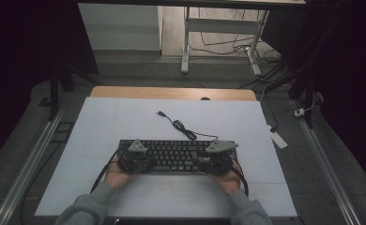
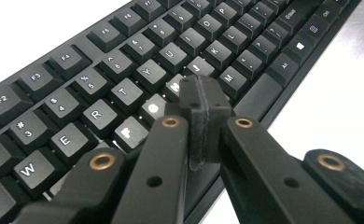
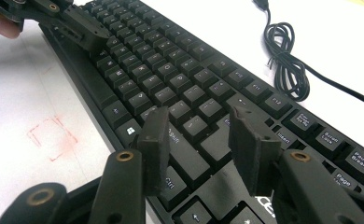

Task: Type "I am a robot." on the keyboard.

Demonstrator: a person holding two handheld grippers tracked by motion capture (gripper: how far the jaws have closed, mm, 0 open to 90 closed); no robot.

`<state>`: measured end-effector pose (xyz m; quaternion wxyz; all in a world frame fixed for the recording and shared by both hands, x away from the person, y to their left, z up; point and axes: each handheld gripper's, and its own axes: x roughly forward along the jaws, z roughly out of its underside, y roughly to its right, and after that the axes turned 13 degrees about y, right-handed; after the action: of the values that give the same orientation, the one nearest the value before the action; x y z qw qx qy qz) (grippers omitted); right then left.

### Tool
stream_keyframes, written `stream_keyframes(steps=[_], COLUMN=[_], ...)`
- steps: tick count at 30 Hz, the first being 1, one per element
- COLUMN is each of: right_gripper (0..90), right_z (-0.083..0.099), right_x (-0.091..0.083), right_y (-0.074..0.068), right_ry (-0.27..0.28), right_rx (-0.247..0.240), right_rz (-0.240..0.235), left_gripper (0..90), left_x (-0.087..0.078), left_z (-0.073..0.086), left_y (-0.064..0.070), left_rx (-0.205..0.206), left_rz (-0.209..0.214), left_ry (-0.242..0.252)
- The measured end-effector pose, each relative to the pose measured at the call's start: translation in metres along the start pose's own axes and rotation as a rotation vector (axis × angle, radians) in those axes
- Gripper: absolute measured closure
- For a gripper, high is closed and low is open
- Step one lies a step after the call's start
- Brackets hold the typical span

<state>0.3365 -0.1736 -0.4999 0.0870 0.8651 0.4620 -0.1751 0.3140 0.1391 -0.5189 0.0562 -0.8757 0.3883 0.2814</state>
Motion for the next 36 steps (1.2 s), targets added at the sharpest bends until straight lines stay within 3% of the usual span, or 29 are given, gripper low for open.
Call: stream_keyframes(steps=[21, 23, 28, 31, 36], right_gripper=[52.3, 51.9, 50.6, 49.6, 49.0], right_z=[0.000, 0.000, 0.000, 0.000, 0.000], right_x=[0.001, 0.000, -0.001, -0.001, 0.000], right_y=[0.000, 0.000, 0.000, 0.000, 0.000], right_ry=[-0.005, -0.003, -0.007, -0.009, -0.007], right_rx=[-0.003, -0.002, -0.005, -0.004, -0.005], right_rz=[0.007, 0.008, 0.012, 0.012, 0.011], left_gripper=[89.0, 89.0, 87.7, 79.6, 54.5], left_x=[0.006, 0.003, -0.013, -0.024, -0.037], left_z=[0.002, 0.002, -0.004, -0.005, -0.005], left_y=[0.002, 0.001, -0.004, -0.008, -0.014], left_rx=[0.003, 0.007, -0.014, -0.029, -0.047], left_rz=[-0.006, -0.012, -0.011, -0.014, -0.031], left_ry=[-0.016, -0.009, 0.063, 0.092, 0.107])
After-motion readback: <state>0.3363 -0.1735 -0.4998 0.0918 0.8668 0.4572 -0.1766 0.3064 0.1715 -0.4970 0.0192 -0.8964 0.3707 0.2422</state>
